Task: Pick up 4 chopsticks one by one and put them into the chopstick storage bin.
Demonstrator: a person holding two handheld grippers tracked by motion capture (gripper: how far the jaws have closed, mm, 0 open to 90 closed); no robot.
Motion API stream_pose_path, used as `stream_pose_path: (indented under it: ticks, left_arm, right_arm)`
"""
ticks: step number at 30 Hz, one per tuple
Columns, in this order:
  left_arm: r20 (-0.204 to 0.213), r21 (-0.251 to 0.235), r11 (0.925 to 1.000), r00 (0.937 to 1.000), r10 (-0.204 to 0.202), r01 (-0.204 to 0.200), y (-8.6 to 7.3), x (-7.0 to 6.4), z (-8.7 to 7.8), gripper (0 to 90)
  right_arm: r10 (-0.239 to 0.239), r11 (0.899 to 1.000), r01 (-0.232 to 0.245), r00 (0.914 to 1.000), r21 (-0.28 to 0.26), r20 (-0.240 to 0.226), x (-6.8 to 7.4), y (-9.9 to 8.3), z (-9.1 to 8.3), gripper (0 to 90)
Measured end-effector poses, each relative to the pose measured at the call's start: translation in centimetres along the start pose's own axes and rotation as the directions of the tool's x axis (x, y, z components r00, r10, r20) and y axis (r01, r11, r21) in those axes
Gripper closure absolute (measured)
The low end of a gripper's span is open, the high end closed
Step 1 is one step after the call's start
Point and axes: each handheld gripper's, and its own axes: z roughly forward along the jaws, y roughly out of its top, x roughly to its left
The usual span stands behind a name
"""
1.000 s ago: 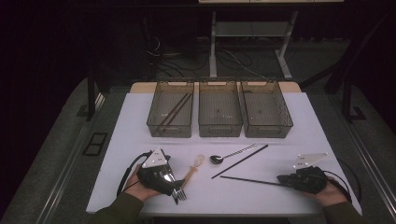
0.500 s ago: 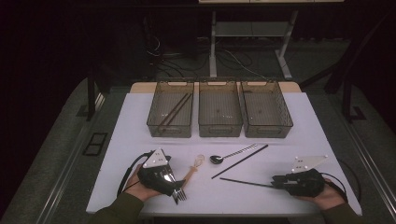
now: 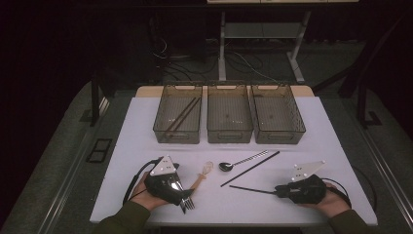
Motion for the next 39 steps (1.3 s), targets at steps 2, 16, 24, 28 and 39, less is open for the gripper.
stream_pose_path:
  ticks: [2,16,24,28,39]
  left_arm:
    - [0.000,0.000,1.0000,1.0000,-0.001,0.001,0.0,0.0,0.0,0.0]
    - [-0.002,0.000,1.0000,1.0000,-0.002,0.002,0.0,0.0,0.0,0.0]
    - [0.000,-0.002,1.0000,1.0000,0.001,-0.001,0.0,-0.1,0.0,0.0]
    - [0.002,-0.003,1.0000,1.0000,0.000,0.000,-0.1,0.0,0.0,0.0]
    - [0.019,-0.022,0.9997,0.9998,-0.007,0.008,-0.1,0.1,-0.2,0.0]
  right_arm:
    - [-0.023,1.000,0.023,0.9997,0.000,0.012,0.2,0.0,0.0,80.2]
    - [-0.075,0.997,0.075,0.9971,0.008,0.008,0.6,0.0,0.0,85.9]
    - [-0.070,0.998,0.070,0.9976,0.006,0.001,0.5,0.0,0.0,86.1]
    - [-0.065,0.998,0.065,0.9978,-0.002,-0.009,0.4,0.0,-0.2,86.1]
    - [-0.047,0.997,0.047,0.9989,-0.067,-0.006,-0.1,-0.3,-1.5,86.1]
